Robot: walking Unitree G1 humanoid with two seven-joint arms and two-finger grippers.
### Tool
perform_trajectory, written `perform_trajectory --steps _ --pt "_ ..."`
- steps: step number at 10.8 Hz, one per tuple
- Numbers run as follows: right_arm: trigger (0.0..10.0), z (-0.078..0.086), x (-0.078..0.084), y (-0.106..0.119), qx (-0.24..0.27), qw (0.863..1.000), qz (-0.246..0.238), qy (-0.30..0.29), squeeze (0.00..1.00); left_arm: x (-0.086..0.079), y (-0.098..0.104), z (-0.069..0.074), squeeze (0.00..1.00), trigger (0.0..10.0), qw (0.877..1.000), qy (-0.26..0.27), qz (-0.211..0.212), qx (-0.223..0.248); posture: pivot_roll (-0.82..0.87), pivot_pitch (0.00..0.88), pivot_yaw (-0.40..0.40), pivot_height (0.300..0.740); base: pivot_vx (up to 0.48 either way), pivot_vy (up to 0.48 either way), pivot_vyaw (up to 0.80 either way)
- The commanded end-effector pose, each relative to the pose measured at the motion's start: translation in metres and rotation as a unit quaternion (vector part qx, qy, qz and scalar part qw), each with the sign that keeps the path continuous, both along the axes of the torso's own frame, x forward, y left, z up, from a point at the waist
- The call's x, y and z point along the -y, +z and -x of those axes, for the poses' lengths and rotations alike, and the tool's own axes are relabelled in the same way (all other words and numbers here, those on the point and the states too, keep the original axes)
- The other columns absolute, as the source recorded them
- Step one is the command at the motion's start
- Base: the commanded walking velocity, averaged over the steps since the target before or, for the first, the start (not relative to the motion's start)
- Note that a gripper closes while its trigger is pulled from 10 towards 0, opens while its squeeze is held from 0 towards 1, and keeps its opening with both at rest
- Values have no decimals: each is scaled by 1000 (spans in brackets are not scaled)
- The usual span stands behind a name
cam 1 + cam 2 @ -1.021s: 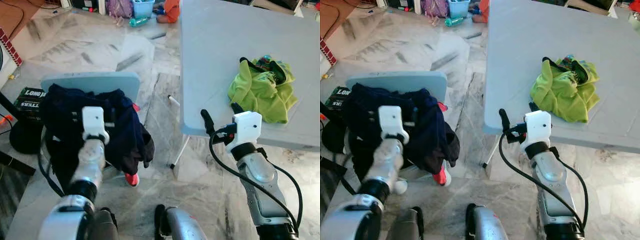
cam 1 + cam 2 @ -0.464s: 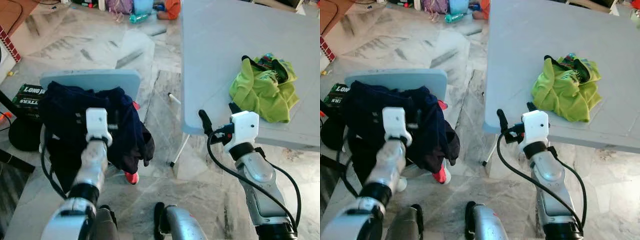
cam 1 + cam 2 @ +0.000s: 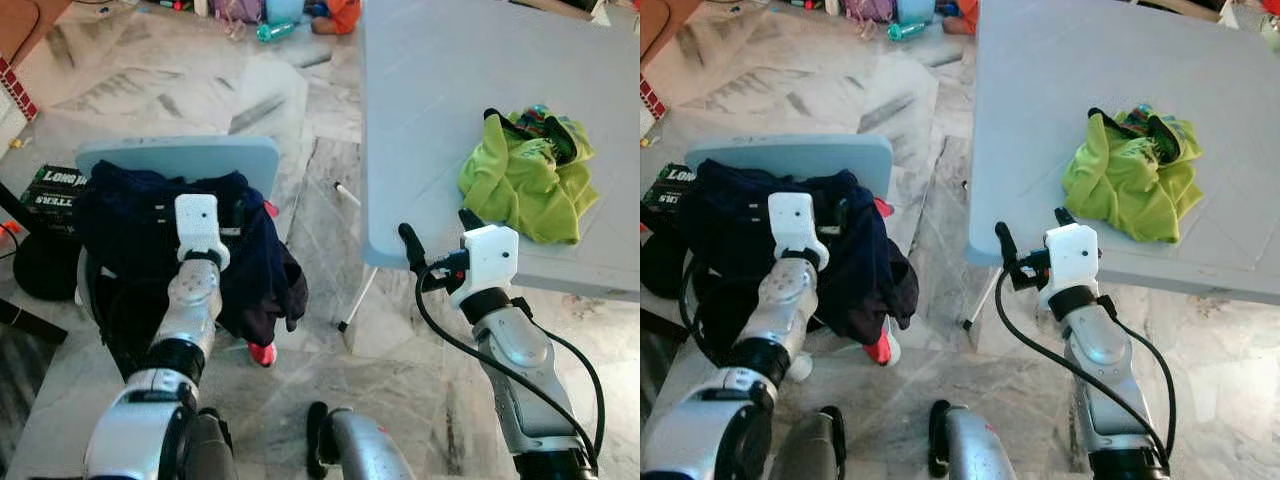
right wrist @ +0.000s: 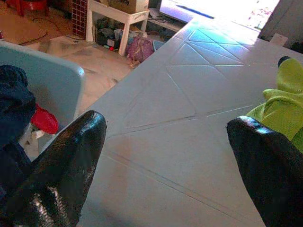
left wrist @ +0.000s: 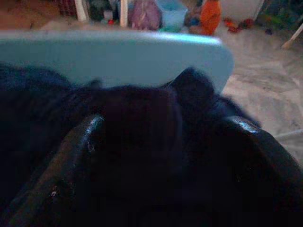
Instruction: Hang hanger
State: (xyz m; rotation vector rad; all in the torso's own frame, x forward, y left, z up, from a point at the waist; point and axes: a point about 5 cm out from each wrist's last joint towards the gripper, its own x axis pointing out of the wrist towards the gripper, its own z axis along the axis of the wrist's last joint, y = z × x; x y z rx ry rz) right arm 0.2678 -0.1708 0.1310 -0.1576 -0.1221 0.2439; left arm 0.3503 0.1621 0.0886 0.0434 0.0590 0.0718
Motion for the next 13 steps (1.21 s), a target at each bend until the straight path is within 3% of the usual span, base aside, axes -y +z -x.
perform_trajectory --steps 1,5,6,13 --pt "10000 4 4 4 4 1000 10 -2 0 1 -7 1 0 10000 1000 0 6 -24 -118 234 -165 740 0 0 0" --pt "10000 7 7 4 -1 1000 17 0 0 -11 -3 -5 0 9843 999 23 17 -34 -131 242 -176 740 0 0 0" --pt "10000 8 7 3 -3 1000 19 2 0 -15 1 -8 0 0 999 24 20 -25 -134 243 -179 740 0 0 0" --pt "10000 6 5 3 -3 1000 22 8 0 -16 3 -8 0 0 999 27 31 -16 -126 235 -181 740 0 0 0"
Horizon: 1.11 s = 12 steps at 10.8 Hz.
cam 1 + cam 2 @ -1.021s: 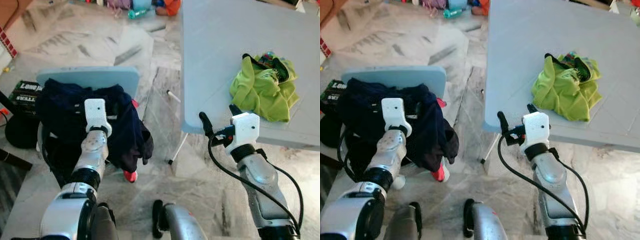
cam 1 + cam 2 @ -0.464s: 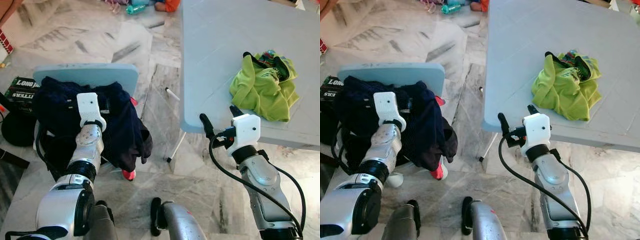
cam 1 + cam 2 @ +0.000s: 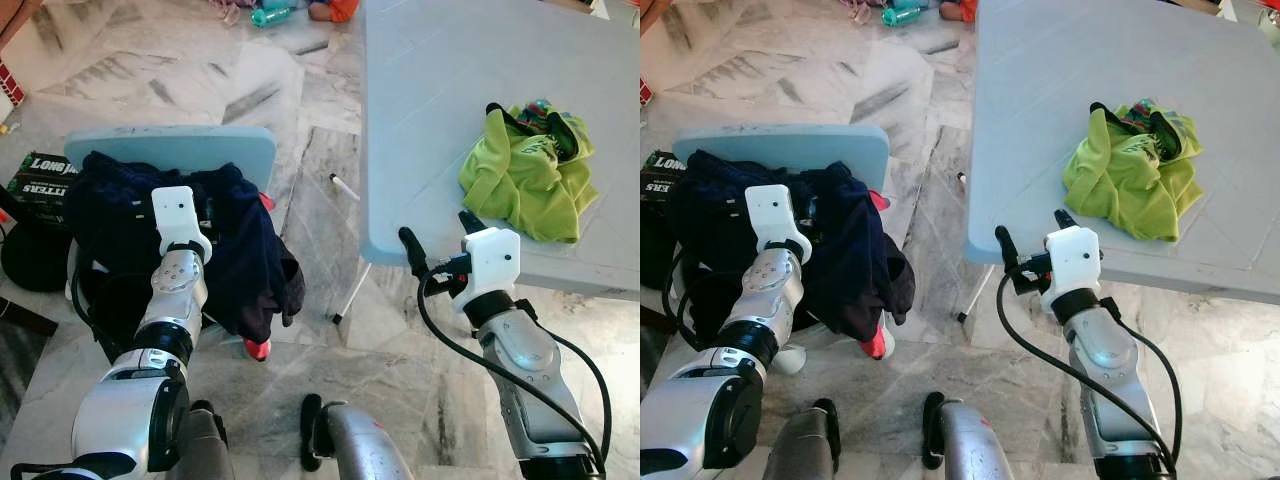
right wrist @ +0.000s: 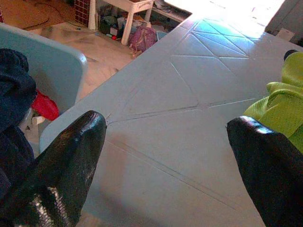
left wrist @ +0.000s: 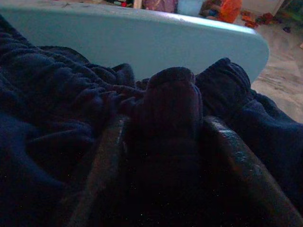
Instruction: Hang hanger
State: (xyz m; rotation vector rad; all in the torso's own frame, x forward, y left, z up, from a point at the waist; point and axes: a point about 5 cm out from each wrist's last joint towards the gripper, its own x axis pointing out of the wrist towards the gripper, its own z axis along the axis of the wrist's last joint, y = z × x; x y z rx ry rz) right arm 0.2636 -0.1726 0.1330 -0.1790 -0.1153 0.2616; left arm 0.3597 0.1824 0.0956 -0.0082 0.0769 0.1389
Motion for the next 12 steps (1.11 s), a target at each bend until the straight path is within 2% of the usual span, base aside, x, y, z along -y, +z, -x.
perform_trajectory --steps 1,6,7,9,10,12 --pt "10000 2 2 1 0 1000 11 0 0 4 -4 1 0 0 1000 -8 6 -7 -126 233 -181 740 0 0 0" --pt "10000 -1 2 1 2 1000 10 0 0 7 -1 1 0 0 1000 -5 7 7 -122 226 -179 740 0 0 0" --pt "10000 -1 1 1 4 1000 10 1 0 16 0 6 0 0 999 -8 -25 37 -121 225 -178 740 0 0 0" --pt "10000 -2 0 1 4 1000 9 1 0 28 -8 14 0 0 997 -33 -53 43 -107 222 -176 740 0 0 0" --pt "10000 -3 -2 1 4 1000 7 3 0 36 -20 24 0 0 997 -53 -54 35 -100 222 -177 740 0 0 0" --pt "10000 -5 -3 0 5 1000 6 6 0 40 -24 30 0 0 996 -57 -58 37 -93 218 -177 740 0 0 0"
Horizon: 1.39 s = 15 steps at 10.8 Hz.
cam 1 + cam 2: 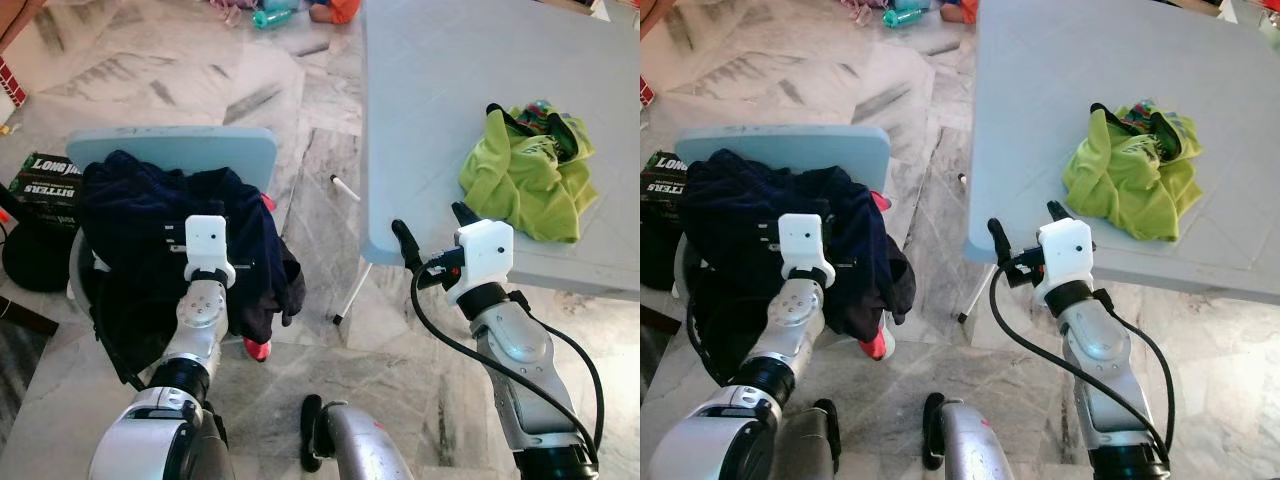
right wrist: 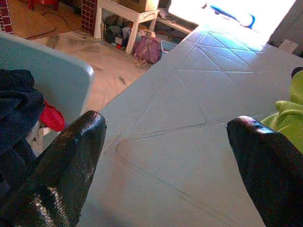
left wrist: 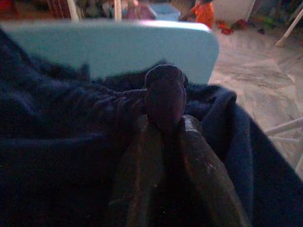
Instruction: Hang hanger
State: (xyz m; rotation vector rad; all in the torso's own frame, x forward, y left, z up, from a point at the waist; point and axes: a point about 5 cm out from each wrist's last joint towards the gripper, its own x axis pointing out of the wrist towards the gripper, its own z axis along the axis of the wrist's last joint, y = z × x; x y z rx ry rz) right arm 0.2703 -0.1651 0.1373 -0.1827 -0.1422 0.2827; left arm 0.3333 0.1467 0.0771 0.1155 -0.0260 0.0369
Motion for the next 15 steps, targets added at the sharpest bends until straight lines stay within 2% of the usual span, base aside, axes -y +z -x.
perform_trajectory --steps 1,3,4,6,7,9,10,11,12,13,14,15 --pt "10000 0 3 -4 -7 1000 5 -5 0 12 -5 6 0 0 999 -25 -22 4 -88 216 -174 740 0 0 0" --pt "10000 -1 2 -4 -6 1000 3 -5 0 21 -3 12 0 0 993 -75 -83 26 -80 211 -169 740 0 0 0" --pt "10000 -2 0 -5 -5 1000 1 -4 0 24 -1 17 0 0 983 -118 -135 48 -62 207 -166 740 0 0 0" --pt "10000 -5 -4 -6 -5 1000 -5 0 0 12 -6 23 0 353 984 -126 -124 36 -40 200 -161 740 0 0 0" --pt "10000 -9 -9 -8 -4 1000 -11 2 0 -7 -11 30 0 3137 993 -91 -76 9 -15 181 -144 740 0 0 0" --pt "10000 -12 -13 -12 -1 1000 -25 -7 0 -24 3 52 0 0 995 -63 -65 51 11 164 -113 740 0 0 0" --pt "10000 -13 -14 -14 -1 1000 -29 -9 0 -25 9 56 0 0 995 -39 -60 64 22 159 -98 740 0 0 0" --pt "10000 -15 -17 -15 2 999 -36 -13 0 -24 13 58 0 0 997 18 -36 61 31 159 -82 740 0 0 0" --pt "10000 -18 -20 -13 9 999 -41 -12 0 -13 14 61 0 10000 998 31 -20 51 41 165 -75 740 0 0 0" --pt "10000 -20 -22 -10 16 999 -44 -11 0 -2 20 68 0 10000 998 4 -10 56 40 180 -75 740 0 0 0" --pt "10000 -19 -20 -10 19 999 -46 -16 0 -3 22 71 0 10000 998 3 -26 55 42 180 -76 740 0 0 0" --pt "10000 -16 -10 -14 11 997 -64 -40 0 -8 23 72 0 10000 997 13 -61 45 44 174 -63 740 0 0 0"
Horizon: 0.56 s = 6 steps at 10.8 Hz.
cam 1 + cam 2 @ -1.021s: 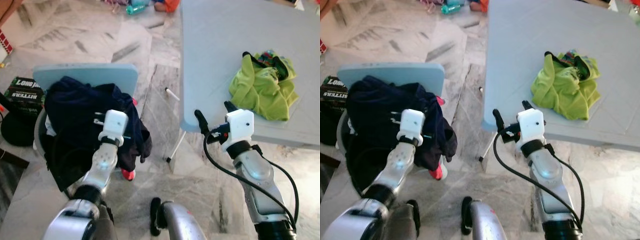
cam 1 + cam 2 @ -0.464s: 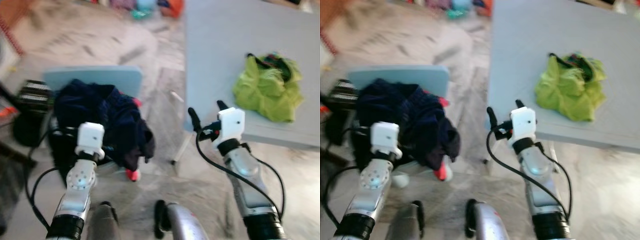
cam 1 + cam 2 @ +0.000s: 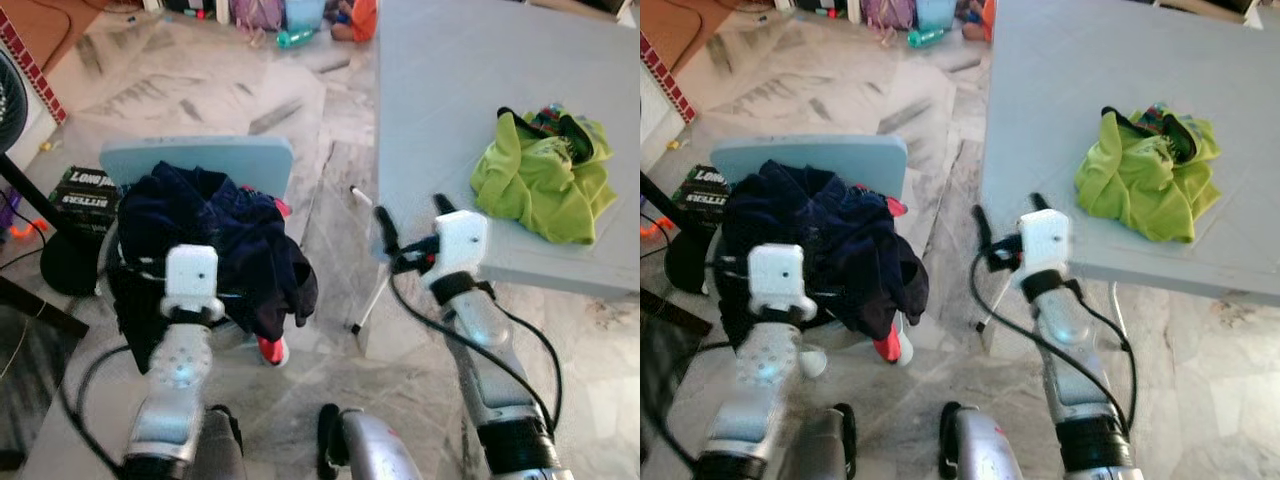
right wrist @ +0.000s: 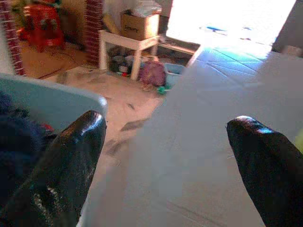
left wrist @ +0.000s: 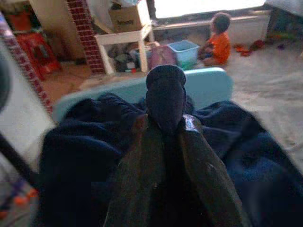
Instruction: Hang hanger
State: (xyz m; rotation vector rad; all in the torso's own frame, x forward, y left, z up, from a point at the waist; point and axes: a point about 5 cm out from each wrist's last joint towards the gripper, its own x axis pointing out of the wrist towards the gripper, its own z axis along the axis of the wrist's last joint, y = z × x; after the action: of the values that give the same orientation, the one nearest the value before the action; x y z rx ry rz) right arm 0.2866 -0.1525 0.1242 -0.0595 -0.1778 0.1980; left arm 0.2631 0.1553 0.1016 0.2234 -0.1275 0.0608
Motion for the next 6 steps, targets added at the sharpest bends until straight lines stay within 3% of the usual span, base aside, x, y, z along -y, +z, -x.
perform_trajectory --steps 1,4,6 --pt "10000 4 9 -8 -13 1000 -10 -23 0 1 0 3 0 10000 1000 -2 1 -3 40 163 -54 740 0 0 0" --pt "10000 4 16 -11 -16 997 -40 -59 0 9 5 -6 0 10000 1000 -21 5 -3 23 115 -57 740 0 0 0" --pt "10000 -2 26 -10 -18 992 -82 -90 0 0 10 -13 0 10000 1000 -11 -4 5 34 93 -41 740 0 0 0"
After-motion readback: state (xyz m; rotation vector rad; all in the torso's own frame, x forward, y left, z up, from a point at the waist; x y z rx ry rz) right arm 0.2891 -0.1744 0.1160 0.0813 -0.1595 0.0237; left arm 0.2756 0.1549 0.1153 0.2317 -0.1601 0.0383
